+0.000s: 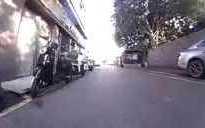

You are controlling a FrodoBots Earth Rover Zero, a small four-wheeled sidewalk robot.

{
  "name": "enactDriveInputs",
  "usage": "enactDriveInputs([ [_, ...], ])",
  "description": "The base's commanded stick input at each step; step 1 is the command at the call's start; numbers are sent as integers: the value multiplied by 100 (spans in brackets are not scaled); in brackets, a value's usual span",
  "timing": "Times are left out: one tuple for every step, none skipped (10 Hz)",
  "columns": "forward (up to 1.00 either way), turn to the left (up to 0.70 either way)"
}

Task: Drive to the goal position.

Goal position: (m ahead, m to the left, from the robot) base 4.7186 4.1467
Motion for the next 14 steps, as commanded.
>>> enactDriveInputs([
  [70, 0],
  [70, 0],
  [70, 0],
  [70, 0],
  [70, 0],
  [70, 0],
  [70, 0],
  [70, 0],
  [70, 0],
  [70, 0],
  [70, 0],
  [70, 0],
  [70, 0],
  [70, 0],
])
